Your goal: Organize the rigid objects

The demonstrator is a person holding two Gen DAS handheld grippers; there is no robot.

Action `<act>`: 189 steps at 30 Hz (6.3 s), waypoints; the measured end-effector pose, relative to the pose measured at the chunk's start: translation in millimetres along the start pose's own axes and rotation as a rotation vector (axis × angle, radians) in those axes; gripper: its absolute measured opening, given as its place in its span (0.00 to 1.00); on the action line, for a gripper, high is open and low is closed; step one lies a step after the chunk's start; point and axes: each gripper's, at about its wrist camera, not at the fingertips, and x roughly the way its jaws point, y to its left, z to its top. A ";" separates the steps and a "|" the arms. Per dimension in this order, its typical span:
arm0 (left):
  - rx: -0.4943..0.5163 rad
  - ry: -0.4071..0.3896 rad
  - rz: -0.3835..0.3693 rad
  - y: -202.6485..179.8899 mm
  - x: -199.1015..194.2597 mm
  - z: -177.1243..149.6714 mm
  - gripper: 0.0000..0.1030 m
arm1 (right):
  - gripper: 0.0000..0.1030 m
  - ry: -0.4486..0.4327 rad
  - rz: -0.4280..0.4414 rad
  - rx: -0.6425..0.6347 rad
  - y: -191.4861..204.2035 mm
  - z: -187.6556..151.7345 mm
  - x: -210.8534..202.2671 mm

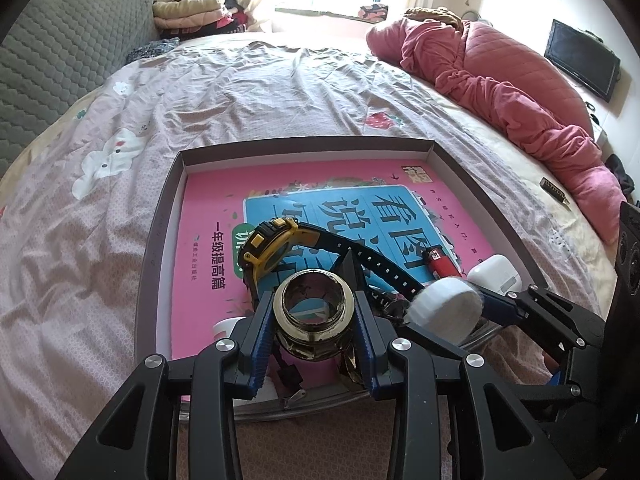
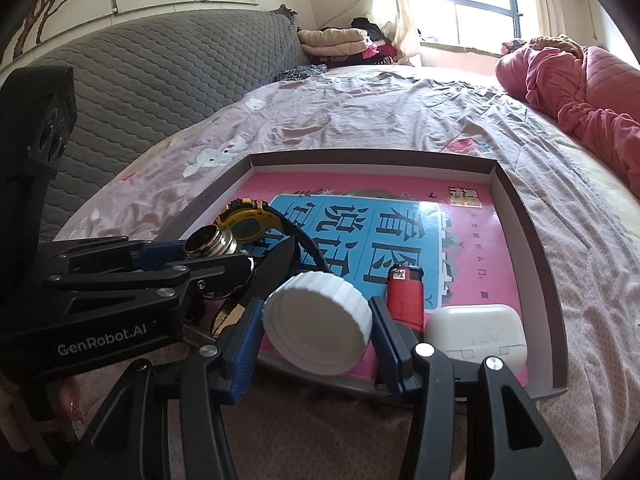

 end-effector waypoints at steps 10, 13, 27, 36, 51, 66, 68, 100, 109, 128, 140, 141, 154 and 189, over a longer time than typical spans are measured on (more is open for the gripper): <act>-0.002 0.001 0.000 0.0 0.9 0.5 0.37 | 0.51 -0.039 -0.029 0.009 -6.1 -3.4 -12.9; -0.006 0.005 -0.003 0.6 0.8 0.4 0.37 | 0.51 -0.066 -0.047 0.007 -7.2 -5.2 -21.7; -0.013 0.019 0.003 -3.3 -0.7 -3.2 0.41 | 0.52 -0.105 -0.084 0.064 -19.4 -9.1 -38.8; -0.012 0.019 0.014 -6.3 -2.1 -7.6 0.48 | 0.52 -0.117 -0.098 0.099 -27.2 -11.0 -42.1; -0.017 0.011 0.020 -5.2 -1.8 -8.7 0.56 | 0.53 -0.116 -0.117 0.100 -27.8 -11.5 -39.4; -0.059 -0.029 -0.010 -5.4 -11.0 -12.4 0.65 | 0.53 -0.124 -0.137 0.112 -33.7 -11.1 -39.4; -0.063 -0.039 0.004 -5.6 -15.0 -14.3 0.67 | 0.53 -0.123 -0.138 0.112 -33.4 -11.2 -40.2; -0.268 -0.122 0.063 17.7 -76.6 -61.8 0.68 | 0.72 -0.141 -0.227 0.106 -5.6 -37.5 -94.0; -0.232 -0.089 0.080 5.2 -88.2 -76.2 0.68 | 0.72 -0.123 -0.239 0.098 7.2 -50.9 -108.3; -0.144 -0.043 0.097 -22.0 -95.7 -107.0 0.68 | 0.72 -0.085 -0.250 0.115 14.6 -70.7 -118.8; -0.130 -0.028 0.095 -26.5 -89.4 -109.2 0.68 | 0.72 -0.083 -0.247 0.111 15.4 -72.7 -116.4; -0.129 -0.027 0.095 -26.7 -89.0 -109.6 0.68 | 0.72 -0.083 -0.248 0.110 15.4 -72.6 -116.5; -0.126 -0.019 0.102 -25.8 -86.8 -110.9 0.68 | 0.72 -0.074 -0.245 0.115 13.4 -73.2 -114.3; -0.121 -0.018 0.113 -24.7 -84.6 -111.5 0.68 | 0.72 -0.080 -0.254 0.111 13.0 -72.9 -114.8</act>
